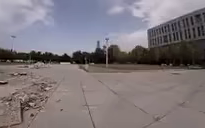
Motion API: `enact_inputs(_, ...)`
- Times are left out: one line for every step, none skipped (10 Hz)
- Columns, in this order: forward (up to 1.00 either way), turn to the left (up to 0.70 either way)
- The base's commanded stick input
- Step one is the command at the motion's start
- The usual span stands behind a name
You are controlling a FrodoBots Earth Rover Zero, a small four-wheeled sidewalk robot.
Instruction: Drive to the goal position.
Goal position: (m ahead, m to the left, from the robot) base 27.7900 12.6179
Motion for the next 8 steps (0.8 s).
enact_inputs(1.0,0.0)
enact_inputs(1.0,0.0)
enact_inputs(1.0,0.0)
enact_inputs(1.0,0.0)
enact_inputs(1.0,0.0)
enact_inputs(1.0,0.0)
enact_inputs(1.0,0.0)
enact_inputs(1.0,0.0)
